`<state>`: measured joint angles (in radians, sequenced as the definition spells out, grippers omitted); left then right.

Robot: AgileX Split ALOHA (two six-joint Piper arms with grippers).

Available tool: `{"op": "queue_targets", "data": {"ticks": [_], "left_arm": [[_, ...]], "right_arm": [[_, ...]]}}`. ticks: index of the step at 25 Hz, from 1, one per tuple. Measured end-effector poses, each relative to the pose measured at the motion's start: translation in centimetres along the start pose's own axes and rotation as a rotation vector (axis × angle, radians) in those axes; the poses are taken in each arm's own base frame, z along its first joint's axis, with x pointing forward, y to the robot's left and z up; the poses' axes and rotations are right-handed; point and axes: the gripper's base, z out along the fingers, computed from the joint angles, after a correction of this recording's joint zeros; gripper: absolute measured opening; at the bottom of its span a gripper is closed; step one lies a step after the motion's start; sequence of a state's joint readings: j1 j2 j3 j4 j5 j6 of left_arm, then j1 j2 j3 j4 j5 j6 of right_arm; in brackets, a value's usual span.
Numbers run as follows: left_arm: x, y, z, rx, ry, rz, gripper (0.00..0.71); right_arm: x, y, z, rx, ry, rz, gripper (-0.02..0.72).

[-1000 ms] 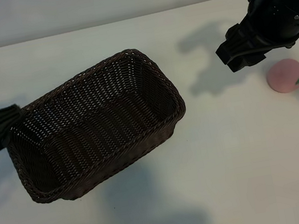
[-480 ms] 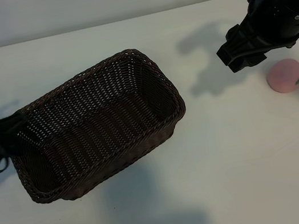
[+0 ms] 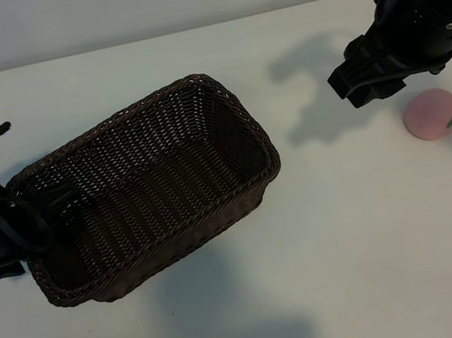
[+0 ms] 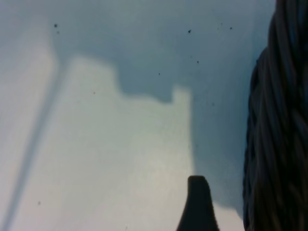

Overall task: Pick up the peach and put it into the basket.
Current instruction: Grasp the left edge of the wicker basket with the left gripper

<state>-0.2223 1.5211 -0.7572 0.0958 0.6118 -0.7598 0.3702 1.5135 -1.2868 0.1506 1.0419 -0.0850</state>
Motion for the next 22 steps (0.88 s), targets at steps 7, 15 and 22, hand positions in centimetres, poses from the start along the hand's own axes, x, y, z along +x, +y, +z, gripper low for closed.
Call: {"op": "queue_targets", "data": {"ticks": [7,15,22], "left_arm": [[-0.1,-0.3,1.4,-0.015,0.024,0.02,0.552],[-0.3,-0.8,2.0,0.029,0.013,0.003,0.531],[-0.3,-0.8,2.0,0.033,0.013,0.014,0.321]], "right_arm": [[0.0,0.0,0.0,0.001,0.0,0.0,0.506],[0.0,0.0,0.0,0.001,0.0,0.0,0.506],[0.0,0.0,0.0,0.0,0.001,0.0,0.504]]}}
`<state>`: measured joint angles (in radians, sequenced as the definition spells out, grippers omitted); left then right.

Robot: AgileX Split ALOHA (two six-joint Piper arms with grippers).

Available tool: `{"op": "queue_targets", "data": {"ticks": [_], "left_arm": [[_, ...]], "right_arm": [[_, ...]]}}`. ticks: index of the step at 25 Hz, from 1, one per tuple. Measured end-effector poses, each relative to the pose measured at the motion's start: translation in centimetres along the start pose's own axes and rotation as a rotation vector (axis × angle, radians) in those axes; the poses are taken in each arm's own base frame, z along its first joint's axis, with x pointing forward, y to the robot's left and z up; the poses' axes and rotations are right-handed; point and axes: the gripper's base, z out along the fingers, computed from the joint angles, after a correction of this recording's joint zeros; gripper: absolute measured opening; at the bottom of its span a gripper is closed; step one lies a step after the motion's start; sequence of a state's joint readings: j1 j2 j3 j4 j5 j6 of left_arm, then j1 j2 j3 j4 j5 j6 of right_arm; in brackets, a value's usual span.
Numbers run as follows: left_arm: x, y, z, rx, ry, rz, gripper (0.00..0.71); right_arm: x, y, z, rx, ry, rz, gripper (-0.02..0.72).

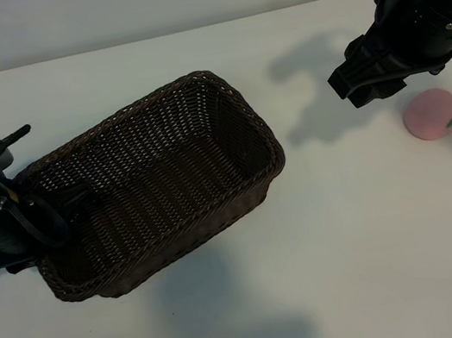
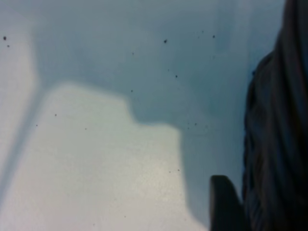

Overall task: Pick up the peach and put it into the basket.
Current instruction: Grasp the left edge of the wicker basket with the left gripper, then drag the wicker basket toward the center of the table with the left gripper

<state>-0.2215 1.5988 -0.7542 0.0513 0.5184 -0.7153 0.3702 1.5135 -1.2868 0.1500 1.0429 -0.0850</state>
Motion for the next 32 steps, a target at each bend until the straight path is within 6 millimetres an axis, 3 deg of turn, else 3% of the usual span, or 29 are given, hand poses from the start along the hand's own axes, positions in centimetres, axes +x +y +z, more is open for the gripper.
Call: {"op": "queue_targets", "data": {"ticks": [3,11,23,32], "left_arm": [[0.0,0.0,0.0,0.004,0.0,0.0,0.238],[0.0,-0.3,0.0,0.036,0.004,0.021,0.23],[0.5,-2.1,-0.3,0.236,0.044,0.083,0.173],[-0.3,-1.1,-2.5,0.318,-0.017,0.099,0.174]], "right_arm": [[0.0,0.0,0.0,0.0,0.0,0.0,0.505],[0.0,0.0,0.0,0.0,0.003,0.0,0.505],[0.0,0.0,0.0,0.0,0.003,0.0,0.504],[0.0,0.0,0.0,0.0,0.005,0.0,0.503]]}}
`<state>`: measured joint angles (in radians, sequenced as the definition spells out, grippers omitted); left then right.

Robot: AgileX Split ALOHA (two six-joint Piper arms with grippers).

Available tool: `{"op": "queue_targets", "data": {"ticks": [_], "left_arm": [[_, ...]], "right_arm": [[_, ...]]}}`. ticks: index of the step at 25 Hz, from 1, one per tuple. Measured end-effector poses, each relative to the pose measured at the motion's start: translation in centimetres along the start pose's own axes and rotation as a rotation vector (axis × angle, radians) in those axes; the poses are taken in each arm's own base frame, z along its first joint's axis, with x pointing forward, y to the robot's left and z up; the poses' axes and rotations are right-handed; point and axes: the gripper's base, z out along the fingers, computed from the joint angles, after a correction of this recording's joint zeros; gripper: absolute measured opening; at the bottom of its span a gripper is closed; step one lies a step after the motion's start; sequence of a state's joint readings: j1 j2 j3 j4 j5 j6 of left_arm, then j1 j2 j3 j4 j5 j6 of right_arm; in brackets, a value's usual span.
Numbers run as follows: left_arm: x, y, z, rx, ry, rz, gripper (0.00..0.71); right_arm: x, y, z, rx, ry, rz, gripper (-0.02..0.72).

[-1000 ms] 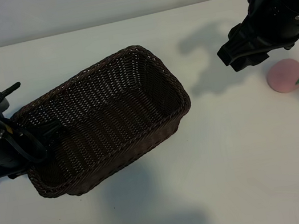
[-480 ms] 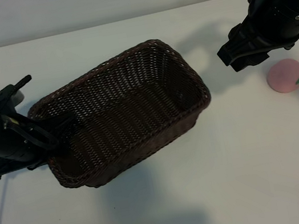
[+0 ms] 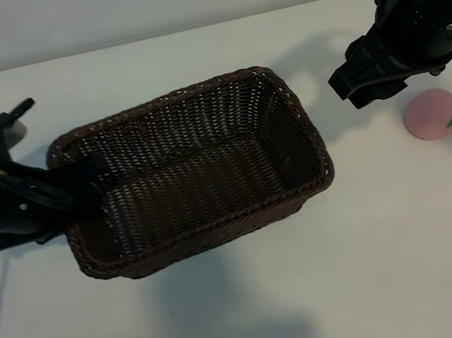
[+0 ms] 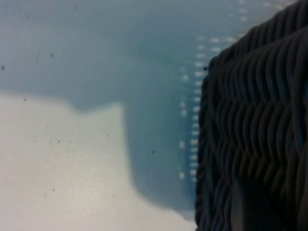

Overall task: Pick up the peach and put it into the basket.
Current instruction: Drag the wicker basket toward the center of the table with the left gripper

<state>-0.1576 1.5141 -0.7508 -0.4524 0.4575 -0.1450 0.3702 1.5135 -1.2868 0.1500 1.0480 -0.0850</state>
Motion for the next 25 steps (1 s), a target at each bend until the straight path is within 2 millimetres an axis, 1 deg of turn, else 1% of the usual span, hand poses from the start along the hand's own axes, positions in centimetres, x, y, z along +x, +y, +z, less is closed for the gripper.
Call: {"op": "queue_targets", "data": {"ticks": [5,9,13,17,25], "left_arm": [[-0.4,0.1,-1.4,0.083,-0.034,0.0,0.174],[-0.7,-0.2,-1.8,0.155,-0.046,0.008,0.174],[-0.9,-0.5,-2.0,0.178,-0.049,0.062,0.174],[-2.1,-0.9,-1.7,0.155,-0.023,0.114,0.174],[-5.7,-2.4,-0.3,0.156,0.001,0.146,0.174]], "right_arm": [[0.0,0.0,0.0,0.0,0.004,0.0,0.503],[0.1,0.0,0.0,-0.001,0.011,0.0,0.503],[0.2,0.0,0.0,-0.002,0.02,0.0,0.503],[0.2,0.0,0.0,-0.002,0.024,0.0,0.503],[0.2,0.0,0.0,-0.002,0.026,0.0,0.503]]}}
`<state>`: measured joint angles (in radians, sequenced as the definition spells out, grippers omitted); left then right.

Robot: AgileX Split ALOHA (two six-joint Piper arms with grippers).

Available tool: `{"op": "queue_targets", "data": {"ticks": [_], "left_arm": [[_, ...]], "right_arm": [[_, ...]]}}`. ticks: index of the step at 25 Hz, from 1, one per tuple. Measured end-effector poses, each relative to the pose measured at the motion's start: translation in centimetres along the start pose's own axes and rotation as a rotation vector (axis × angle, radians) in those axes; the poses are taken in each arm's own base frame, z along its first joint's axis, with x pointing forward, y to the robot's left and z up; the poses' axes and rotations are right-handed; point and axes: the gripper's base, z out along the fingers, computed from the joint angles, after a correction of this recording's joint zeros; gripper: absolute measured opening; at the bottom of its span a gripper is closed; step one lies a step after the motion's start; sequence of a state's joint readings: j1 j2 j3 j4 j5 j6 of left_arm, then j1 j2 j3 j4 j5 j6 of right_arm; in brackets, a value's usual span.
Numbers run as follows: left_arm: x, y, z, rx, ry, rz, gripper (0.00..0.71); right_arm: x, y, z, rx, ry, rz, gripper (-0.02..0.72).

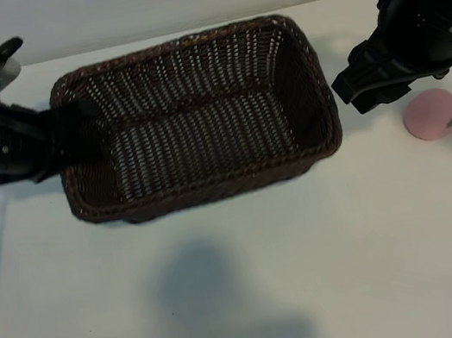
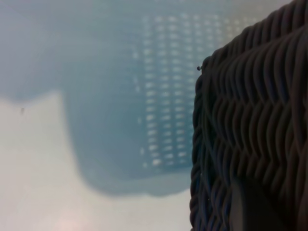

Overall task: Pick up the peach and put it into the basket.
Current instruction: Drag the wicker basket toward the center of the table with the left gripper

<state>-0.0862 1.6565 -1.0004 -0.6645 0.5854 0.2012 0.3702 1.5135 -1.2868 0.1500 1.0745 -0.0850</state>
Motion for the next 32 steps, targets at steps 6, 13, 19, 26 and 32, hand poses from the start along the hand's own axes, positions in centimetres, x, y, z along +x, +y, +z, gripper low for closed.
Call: {"op": "queue_targets", "data": {"ticks": [6,13,19,26,32], "left_arm": [[-2.2,-1.6,1.9,0.02,0.026,0.048,0.174],[-3.3,-3.1,5.4,0.028,0.076,0.087,0.174],[-3.2,-2.8,7.9,0.015,0.119,0.083,0.174],[-3.1,-2.4,9.2,0.009,0.142,0.053,0.174],[-3.1,-2.4,9.2,0.01,0.141,0.04,0.174]], "right_arm": [[0.0,0.0,0.0,0.0,0.0,0.0,0.503],[0.0,0.0,0.0,0.0,0.001,0.0,0.503],[0.0,0.0,0.0,0.0,0.001,0.0,0.503],[0.0,0.0,0.0,0.0,0.005,0.0,0.503],[0.1,0.0,0.0,-0.001,0.015,0.0,0.503]]}}
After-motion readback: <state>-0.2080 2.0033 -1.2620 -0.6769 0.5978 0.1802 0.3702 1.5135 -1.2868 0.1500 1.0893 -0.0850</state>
